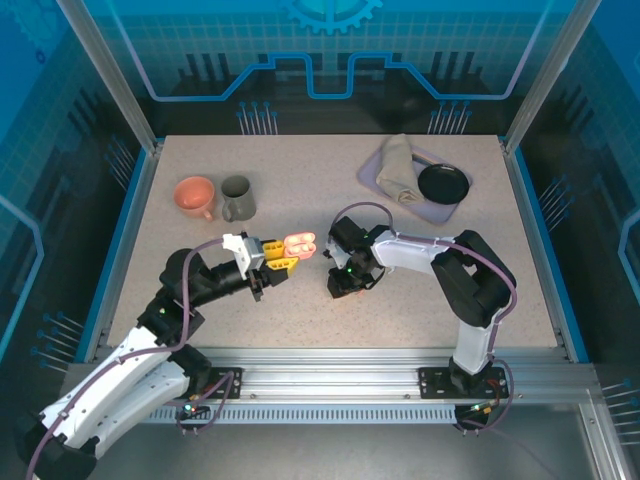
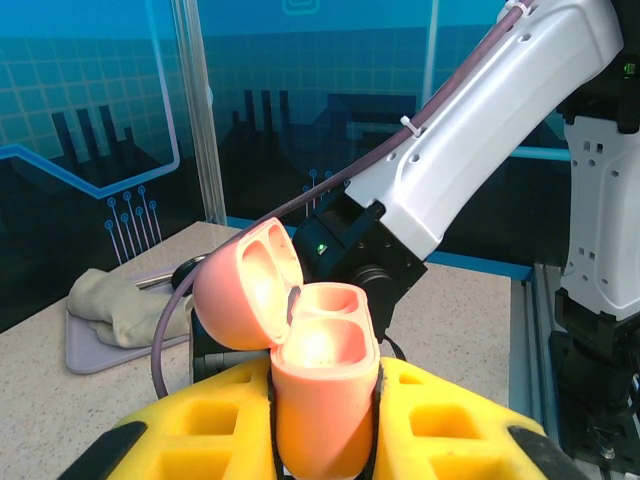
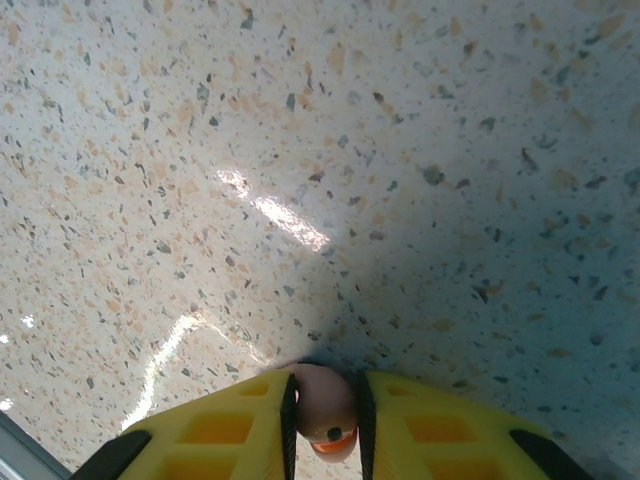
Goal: Insert the wireless bluetooth earbuds into the charging case
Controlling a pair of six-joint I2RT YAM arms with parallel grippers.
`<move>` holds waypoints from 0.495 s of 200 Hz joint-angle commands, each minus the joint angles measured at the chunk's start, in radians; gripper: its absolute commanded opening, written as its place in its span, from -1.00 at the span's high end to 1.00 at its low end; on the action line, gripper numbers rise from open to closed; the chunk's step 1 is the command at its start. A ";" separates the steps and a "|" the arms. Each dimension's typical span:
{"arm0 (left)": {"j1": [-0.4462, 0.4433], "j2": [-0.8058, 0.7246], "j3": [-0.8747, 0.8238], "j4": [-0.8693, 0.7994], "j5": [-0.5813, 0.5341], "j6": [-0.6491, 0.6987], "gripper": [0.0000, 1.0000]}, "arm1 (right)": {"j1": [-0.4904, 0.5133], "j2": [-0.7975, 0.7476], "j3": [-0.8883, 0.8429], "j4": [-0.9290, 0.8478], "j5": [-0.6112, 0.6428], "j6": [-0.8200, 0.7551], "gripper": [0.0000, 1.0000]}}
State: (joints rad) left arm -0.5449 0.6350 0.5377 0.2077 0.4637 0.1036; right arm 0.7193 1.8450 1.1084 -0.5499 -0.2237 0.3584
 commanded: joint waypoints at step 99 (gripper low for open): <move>0.005 0.062 0.044 0.029 -0.012 -0.064 1.00 | -0.017 -0.369 -0.167 0.123 0.139 -0.107 0.58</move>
State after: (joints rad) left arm -0.5449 0.6830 0.5426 0.2077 0.4629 0.0799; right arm 0.7143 1.6032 0.9745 -0.4534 -0.1612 0.3164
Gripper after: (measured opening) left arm 0.217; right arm 0.215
